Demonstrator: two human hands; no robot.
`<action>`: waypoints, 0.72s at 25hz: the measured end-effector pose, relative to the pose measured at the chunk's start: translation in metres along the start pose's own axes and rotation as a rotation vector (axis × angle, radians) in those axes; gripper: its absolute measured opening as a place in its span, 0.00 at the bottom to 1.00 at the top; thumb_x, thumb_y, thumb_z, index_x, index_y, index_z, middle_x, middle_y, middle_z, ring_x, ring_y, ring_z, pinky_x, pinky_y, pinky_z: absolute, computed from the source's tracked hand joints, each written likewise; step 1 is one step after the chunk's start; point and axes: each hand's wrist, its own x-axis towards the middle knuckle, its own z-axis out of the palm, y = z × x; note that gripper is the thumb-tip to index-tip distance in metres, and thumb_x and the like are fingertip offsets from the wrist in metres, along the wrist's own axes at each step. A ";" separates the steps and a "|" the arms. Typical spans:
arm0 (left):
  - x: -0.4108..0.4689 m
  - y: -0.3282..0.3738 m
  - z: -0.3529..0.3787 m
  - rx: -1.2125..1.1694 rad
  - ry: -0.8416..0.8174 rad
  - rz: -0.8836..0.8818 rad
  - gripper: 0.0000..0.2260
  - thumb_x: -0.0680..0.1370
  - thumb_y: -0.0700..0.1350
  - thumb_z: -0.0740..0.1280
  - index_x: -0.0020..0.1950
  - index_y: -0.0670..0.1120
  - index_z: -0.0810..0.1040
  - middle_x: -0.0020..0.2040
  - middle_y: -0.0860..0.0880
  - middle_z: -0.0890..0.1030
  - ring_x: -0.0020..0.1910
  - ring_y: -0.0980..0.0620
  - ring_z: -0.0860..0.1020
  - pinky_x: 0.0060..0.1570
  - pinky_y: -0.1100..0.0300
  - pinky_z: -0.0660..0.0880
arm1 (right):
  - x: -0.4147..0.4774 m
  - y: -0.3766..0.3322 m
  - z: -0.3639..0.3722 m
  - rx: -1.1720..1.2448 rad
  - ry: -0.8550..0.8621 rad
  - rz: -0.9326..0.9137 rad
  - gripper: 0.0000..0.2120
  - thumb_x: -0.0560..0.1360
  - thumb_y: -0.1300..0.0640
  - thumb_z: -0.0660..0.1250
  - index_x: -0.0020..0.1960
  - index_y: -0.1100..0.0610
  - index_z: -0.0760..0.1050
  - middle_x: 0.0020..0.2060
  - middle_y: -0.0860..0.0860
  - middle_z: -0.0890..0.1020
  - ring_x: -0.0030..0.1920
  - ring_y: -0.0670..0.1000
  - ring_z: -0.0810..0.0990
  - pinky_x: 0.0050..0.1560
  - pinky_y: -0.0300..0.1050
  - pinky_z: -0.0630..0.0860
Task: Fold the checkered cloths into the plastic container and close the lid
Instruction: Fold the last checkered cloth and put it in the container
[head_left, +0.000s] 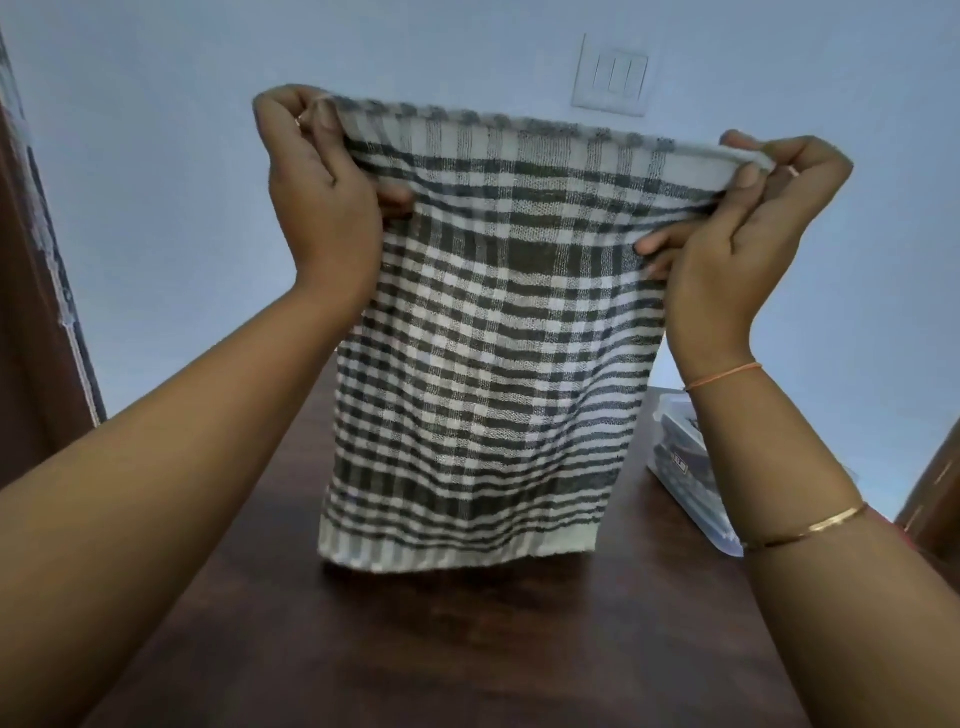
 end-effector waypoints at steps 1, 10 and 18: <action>0.001 -0.009 0.003 -0.020 -0.048 -0.093 0.08 0.83 0.45 0.50 0.45 0.53 0.61 0.44 0.50 0.76 0.31 0.54 0.82 0.32 0.61 0.79 | 0.003 0.007 0.000 -0.003 -0.026 0.066 0.08 0.81 0.61 0.48 0.46 0.49 0.59 0.51 0.52 0.76 0.24 0.52 0.79 0.22 0.40 0.75; -0.002 -0.040 0.010 0.206 -0.225 -0.333 0.04 0.83 0.45 0.52 0.52 0.47 0.64 0.45 0.54 0.72 0.45 0.58 0.74 0.49 0.66 0.75 | 0.009 0.055 -0.005 0.007 -0.105 0.423 0.11 0.81 0.63 0.49 0.44 0.50 0.61 0.49 0.57 0.75 0.46 0.52 0.83 0.54 0.46 0.80; -0.045 -0.036 -0.026 0.395 -0.135 0.147 0.10 0.80 0.42 0.56 0.52 0.37 0.72 0.53 0.48 0.70 0.56 0.60 0.69 0.60 0.70 0.63 | -0.027 0.056 -0.036 -0.305 0.071 -0.123 0.06 0.76 0.62 0.55 0.48 0.54 0.68 0.48 0.44 0.67 0.51 0.53 0.71 0.48 0.37 0.68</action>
